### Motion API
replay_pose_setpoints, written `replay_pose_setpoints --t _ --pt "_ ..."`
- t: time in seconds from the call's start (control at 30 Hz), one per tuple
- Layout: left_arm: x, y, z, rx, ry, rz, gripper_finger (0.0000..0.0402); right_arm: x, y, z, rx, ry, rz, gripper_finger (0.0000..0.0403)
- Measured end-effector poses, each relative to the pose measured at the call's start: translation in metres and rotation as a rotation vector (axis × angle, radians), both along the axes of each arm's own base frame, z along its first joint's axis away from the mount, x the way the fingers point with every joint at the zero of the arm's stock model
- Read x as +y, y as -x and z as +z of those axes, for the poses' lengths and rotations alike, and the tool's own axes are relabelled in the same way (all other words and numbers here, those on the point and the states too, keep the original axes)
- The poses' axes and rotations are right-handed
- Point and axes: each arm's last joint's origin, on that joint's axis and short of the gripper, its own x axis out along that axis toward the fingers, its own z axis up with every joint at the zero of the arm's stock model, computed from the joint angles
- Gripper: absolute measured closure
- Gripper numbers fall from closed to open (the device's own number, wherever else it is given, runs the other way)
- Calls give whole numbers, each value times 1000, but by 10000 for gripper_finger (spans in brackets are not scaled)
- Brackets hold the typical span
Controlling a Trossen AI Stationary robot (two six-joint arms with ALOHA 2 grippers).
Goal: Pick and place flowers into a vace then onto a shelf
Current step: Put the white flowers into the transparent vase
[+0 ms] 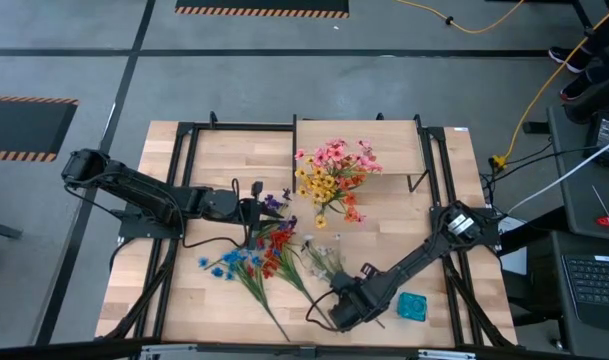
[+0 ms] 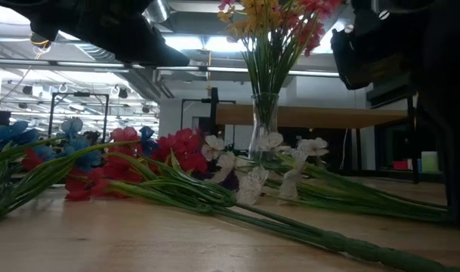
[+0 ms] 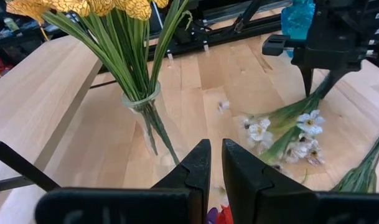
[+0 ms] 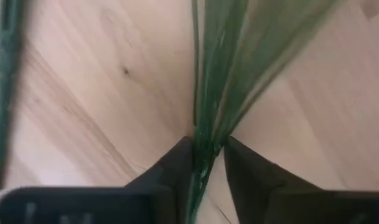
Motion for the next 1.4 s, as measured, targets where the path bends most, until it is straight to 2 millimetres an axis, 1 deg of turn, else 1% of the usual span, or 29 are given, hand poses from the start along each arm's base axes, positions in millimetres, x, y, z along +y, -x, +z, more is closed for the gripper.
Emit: replay_pose_setpoints --t 0.13,0.2,0.33,0.5,0.67,0.77,0.87,0.97,1.1,1.23,1.4 --pt "0 0 0 0 1 0 368 -6 -2 0 42 -22 2 376" --pt "0 0 0 0 2 0 368 -8 -2 0 58 -21 -2 392" --pt "0 0 0 1 7 2 368 -9 -2 2 65 -36 -5 391" --pt "0 0 0 1 6 2 368 -10 5 12 73 -28 -24 397" --pt "0 0 0 3 8 3 368 -10 18 38 22 35 -74 400" --pt "0 0 0 4 7 2 368 -9 24 45 -9 70 -81 401" --pt "0 0 0 4 1 1 368 -8 25 55 -63 73 -75 401" --pt "-1 0 0 3 6 -18 368 -10 26 60 -88 80 -72 401" --pt "-3 0 2 -12 13 -88 368 -11 26 70 -134 79 4 401" --pt "-3 -1 5 -38 7 -102 368 -13 26 83 -180 72 92 402" --pt "-1 -1 6 -50 -13 -99 368 -19 27 99 -260 147 177 402"
